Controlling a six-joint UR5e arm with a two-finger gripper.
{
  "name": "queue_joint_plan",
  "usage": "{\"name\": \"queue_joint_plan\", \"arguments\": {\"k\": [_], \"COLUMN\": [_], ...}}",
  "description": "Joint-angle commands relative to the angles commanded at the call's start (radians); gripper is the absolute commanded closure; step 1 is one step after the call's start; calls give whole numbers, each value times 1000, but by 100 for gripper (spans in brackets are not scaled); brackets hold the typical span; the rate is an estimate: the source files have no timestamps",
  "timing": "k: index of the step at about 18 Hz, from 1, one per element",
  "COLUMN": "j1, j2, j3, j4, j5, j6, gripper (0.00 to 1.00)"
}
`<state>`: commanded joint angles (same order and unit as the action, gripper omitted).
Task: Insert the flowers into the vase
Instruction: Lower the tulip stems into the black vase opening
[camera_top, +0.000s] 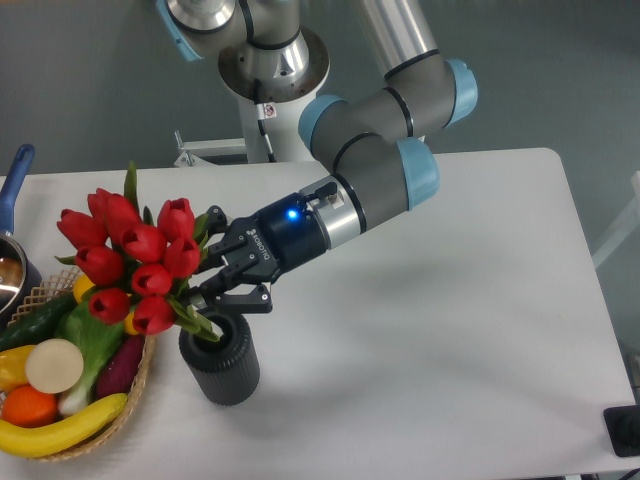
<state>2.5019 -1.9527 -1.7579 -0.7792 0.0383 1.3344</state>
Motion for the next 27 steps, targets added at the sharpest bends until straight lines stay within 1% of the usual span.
{"name": "queue_joint_plan", "arguments": {"k": [4, 10, 12, 15, 24, 27], "j1": [0, 0, 0, 8, 32, 32], "j2": [-17, -63, -69, -71, -78, -95], "j3": [-25, -40, -46, -75, -92, -95], "j4": [0, 0, 0, 0, 0, 0], "j5": [0, 0, 0, 0, 2, 11], "j6": [38, 86, 109, 130, 143, 172], "gripper": [68, 68, 68, 68, 68, 67]}}
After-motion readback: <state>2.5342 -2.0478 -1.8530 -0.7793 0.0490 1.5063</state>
